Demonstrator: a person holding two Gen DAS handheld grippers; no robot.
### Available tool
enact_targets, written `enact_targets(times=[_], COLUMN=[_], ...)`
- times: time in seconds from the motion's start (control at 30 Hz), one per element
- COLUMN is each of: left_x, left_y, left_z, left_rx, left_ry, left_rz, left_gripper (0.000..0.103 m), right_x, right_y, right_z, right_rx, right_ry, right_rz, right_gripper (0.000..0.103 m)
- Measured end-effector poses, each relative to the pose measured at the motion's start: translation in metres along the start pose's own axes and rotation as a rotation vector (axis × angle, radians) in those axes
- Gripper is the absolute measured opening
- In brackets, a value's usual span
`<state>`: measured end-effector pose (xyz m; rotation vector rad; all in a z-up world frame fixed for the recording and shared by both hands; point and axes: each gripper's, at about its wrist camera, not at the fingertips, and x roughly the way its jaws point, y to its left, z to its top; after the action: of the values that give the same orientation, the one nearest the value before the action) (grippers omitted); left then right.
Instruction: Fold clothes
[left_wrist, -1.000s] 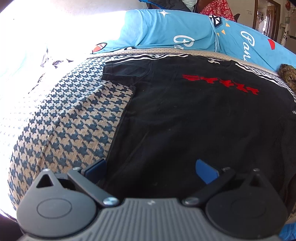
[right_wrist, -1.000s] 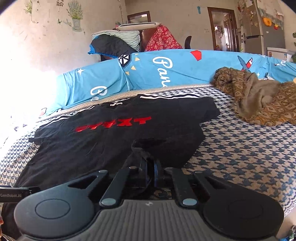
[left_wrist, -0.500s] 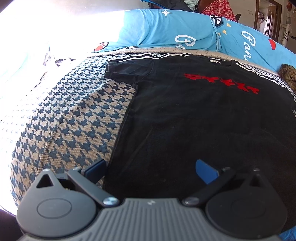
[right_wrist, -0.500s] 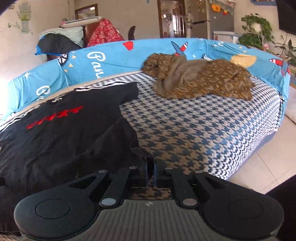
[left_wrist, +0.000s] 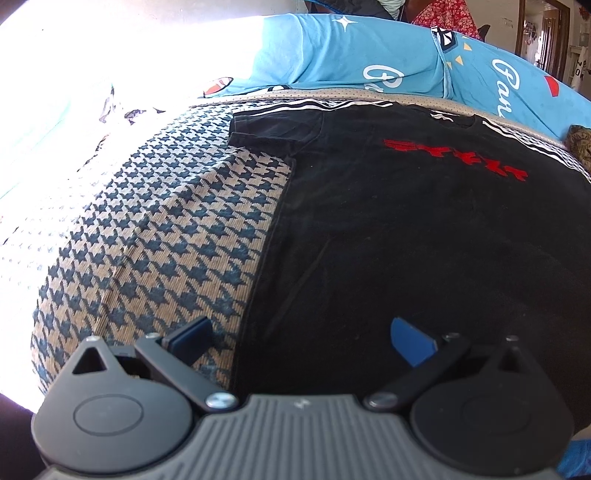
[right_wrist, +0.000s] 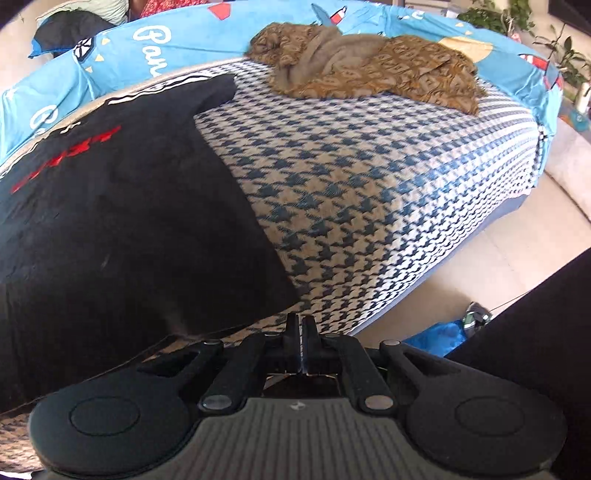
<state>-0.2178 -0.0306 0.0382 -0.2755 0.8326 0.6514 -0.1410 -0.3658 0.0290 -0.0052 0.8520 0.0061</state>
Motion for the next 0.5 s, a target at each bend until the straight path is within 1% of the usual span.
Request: enact_targets(times=[0.13,0.23,0.3,0.5], left_x=[-0.003,-0.003,-0.004,-0.004], left_y=[0.002,0.004,0.003,-0.002], left_z=[-0.003,-0.002,-0.002,-0.001], left_rx=[0.010,0.004,0.001,0.017], left_ry=[-0.004,-0.004,-0.004,-0.006], left_rz=[-0.005,-0.010,-0.013,-0.031], left_gripper=[0.103,0.103,0.103,0.103], right_x=[-0.015,-0.023,-0.023,-0.007], right_y=[-0.002,-0.003,-0.001,0.008], right_z=[0.004,0.013,0.020,0.048], right_rx=[0.020,0.050,0.042,0.016], right_ry=[-0.093,-0.147,-0.160,-0.125], right_rz=[0.027,0.064,0.104,0.240], right_gripper=[0.003,0.004,0.004,0.004])
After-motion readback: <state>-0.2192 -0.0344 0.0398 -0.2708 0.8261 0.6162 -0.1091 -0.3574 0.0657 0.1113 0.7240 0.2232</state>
